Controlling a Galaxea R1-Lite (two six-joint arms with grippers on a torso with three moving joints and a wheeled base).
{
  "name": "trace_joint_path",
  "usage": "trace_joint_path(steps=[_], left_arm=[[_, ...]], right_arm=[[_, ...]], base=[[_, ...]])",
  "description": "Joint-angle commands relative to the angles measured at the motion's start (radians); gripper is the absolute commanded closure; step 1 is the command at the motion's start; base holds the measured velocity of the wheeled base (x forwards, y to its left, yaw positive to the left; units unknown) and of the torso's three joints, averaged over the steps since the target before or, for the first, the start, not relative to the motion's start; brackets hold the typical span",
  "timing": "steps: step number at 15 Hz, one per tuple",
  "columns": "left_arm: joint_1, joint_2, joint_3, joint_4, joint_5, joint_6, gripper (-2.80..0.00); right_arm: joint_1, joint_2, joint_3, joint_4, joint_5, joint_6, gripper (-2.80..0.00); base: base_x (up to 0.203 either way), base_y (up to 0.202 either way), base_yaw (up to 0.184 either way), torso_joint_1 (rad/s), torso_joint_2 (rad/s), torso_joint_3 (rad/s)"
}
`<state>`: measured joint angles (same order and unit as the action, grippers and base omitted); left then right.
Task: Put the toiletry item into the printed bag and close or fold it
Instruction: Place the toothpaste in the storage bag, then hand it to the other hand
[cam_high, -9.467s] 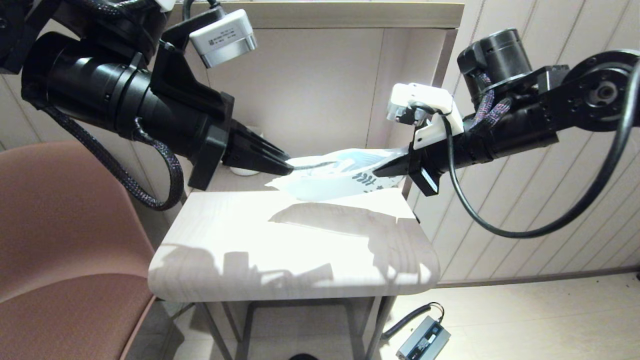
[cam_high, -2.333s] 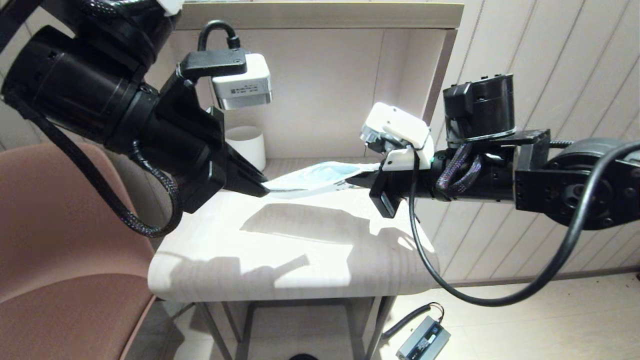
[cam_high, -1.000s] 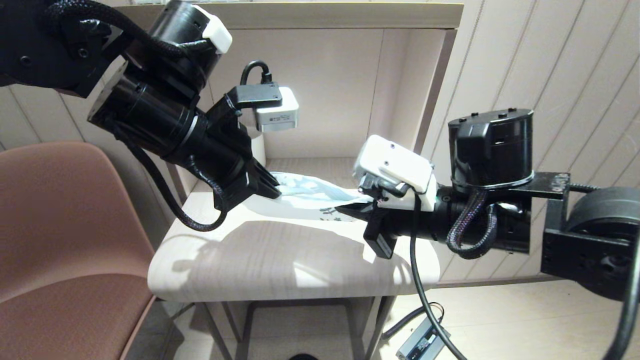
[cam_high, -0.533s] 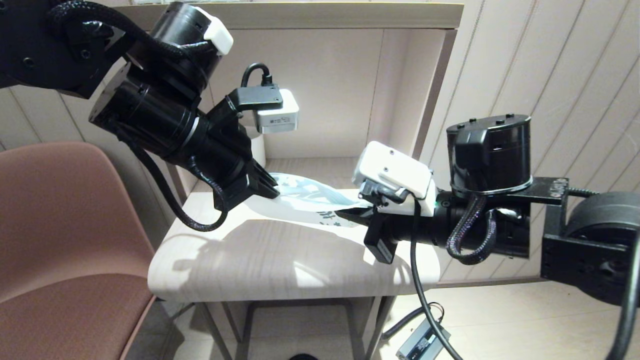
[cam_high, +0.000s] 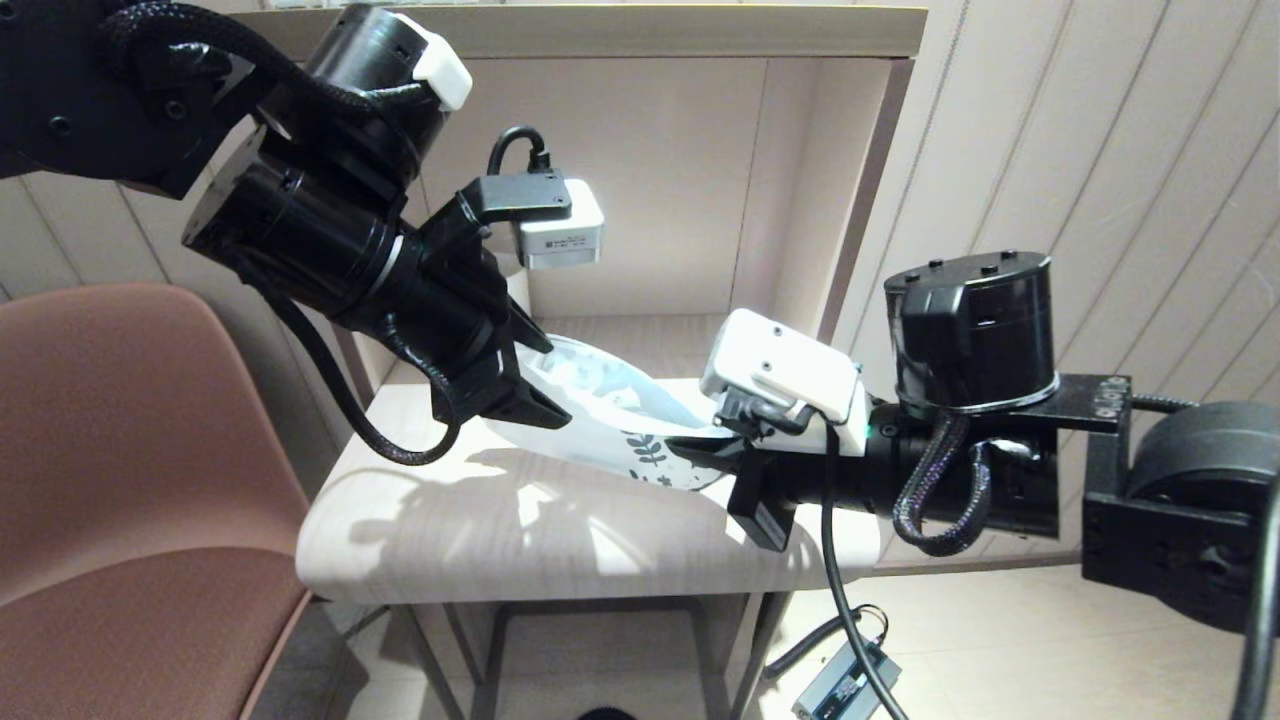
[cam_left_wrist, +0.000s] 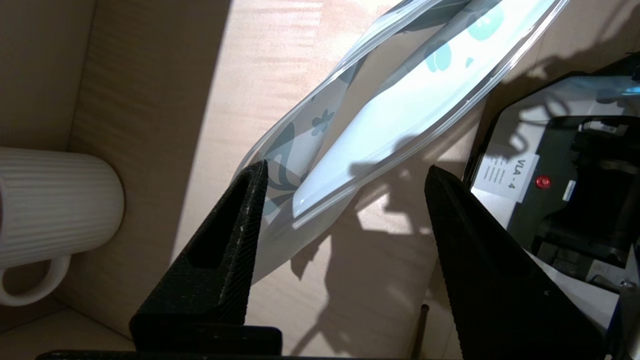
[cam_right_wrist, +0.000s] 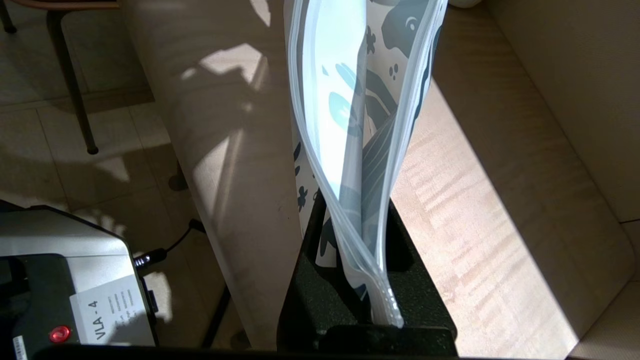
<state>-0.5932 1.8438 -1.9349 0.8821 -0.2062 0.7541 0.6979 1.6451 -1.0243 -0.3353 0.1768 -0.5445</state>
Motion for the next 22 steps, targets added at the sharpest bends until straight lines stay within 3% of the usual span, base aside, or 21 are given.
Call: trace_joint_path(steps=[1,3,5,9,12,13,15,17,20,21,22], left_arm=[[0.0,-0.007,-0.001,0.002,-0.002,0.003,-2.8],[0.003,-0.033,-0.002,-0.049,-0.02,-0.034,-2.8],[0.047,-0.066,-0.002,-0.08,-0.111,-0.115,-2.8],[0.136,-0.148,0.0,-0.099,-0.251,-0.175,-2.8],[0.24,-0.193,0.022,-0.092,-0.351,-0.232,-2.8],[0.29,-0.21,0.049,-0.093,-0.419,-0.272,-2.8],[0.366,-0.255,0.164,-0.111,-0.518,-0.305,-2.8],[0.409,-0.269,0.3,-0.222,-0.601,-0.318,-2.8],[0.422,-0.271,0.491,-0.533,-0.647,-0.336,-2.8],[0.436,-0.271,0.523,-0.619,-0.678,-0.364,-2.8],[0.451,-0.272,0.531,-0.653,-0.716,-0.432,-2.8]], right_arm=[[0.001,-0.001,-0.001,-0.002,0.001,-0.003,0.0],[-0.008,-0.008,-0.004,-0.014,0.002,0.001,0.0],[-0.018,-0.008,0.0,-0.047,0.005,0.02,0.0],[-0.044,-0.022,0.001,-0.049,0.006,0.024,0.0],[-0.075,-0.026,-0.02,-0.049,0.007,0.071,0.0],[-0.094,-0.025,-0.039,-0.048,0.008,0.097,0.0],[-0.113,-0.02,-0.089,-0.045,0.007,0.166,0.0],[-0.119,-0.007,-0.169,-0.039,0.005,0.292,0.0],[-0.119,0.015,-0.273,0.069,0.005,0.432,0.0],[-0.118,0.011,-0.312,0.151,0.006,0.468,0.0],[-0.116,0.004,-0.352,0.232,0.007,0.501,0.0]], base=[[0.0,0.0,0.0,0.0,0.0,0.0],[0.0,0.0,0.0,0.0,0.0,0.0],[0.0,0.0,0.0,0.0,0.0,0.0],[0.0,0.0,0.0,0.0,0.0,0.0],[0.0,0.0,0.0,0.0,0.0,0.0],[0.0,0.0,0.0,0.0,0.0,0.0],[0.0,0.0,0.0,0.0,0.0,0.0],[0.0,0.0,0.0,0.0,0.0,0.0],[0.0,0.0,0.0,0.0,0.0,0.0],[0.0,0.0,0.0,0.0,0.0,0.0],[0.0,0.0,0.0,0.0,0.0,0.0]])
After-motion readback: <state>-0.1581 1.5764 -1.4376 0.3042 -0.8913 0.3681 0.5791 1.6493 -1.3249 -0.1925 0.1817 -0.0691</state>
